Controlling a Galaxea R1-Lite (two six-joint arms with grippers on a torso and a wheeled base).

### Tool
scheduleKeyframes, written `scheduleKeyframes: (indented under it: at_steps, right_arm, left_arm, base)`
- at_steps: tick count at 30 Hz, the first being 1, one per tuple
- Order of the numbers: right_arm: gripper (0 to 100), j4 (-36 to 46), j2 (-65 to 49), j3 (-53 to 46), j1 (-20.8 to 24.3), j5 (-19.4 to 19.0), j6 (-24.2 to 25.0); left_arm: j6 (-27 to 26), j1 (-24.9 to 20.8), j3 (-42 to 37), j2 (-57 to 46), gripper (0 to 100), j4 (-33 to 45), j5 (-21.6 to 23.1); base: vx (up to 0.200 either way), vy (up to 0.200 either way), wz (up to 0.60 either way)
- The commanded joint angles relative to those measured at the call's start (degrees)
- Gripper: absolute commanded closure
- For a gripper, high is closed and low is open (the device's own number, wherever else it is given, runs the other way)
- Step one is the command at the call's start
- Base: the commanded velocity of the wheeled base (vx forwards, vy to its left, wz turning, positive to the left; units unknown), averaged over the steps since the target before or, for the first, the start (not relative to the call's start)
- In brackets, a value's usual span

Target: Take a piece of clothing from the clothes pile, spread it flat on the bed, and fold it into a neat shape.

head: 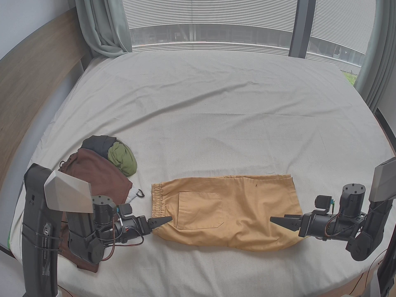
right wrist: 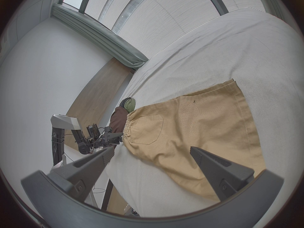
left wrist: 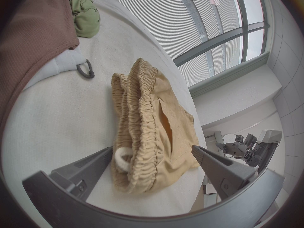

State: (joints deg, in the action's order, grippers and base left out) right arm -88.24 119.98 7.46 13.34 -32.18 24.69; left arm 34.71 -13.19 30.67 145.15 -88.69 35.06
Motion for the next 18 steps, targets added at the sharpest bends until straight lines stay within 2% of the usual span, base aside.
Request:
scheduleKeyframes:
  at_steps: [1, 8, 15, 16, 18]
  right_arm:
    - [0, -0.01, 0.08, 0.01, 0.11, 0.02, 0.01]
    - [0, -0.01, -0.01, 0.01, 0.02, 0.02, 0.01]
    - [0, -0.01, -0.01, 0.01, 0.11, -0.07, 0.01]
    - [0, -0.01, -0.10, 0.01, 0.02, 0.02, 0.01]
    - [0, -0.01, -0.01, 0.01, 0.11, 0.02, 0.01]
  left_arm:
    - [1.33, -0.70, 1.94, 0.57, 0, 0.00, 0.01]
    - [4.58, -2.28, 5.36, 1.27, 0, 0.00, -1.75]
    - [4.76, -2.54, 7.30, 2.15, 0, 0.00, -3.33]
    - [4.84, -2.54, 7.30, 2.24, 100, -0.08, -3.24]
    - [4.93, -2.45, 7.21, 2.15, 100, 0.00, -3.24]
  base:
    - [0.000, 0.000, 0.00]
    - [0.000, 0.000, 0.00]
    - [0.000, 0.000, 0.00]
    - [0.000, 0.000, 0.00]
    - [0.000, 0.000, 0.00]
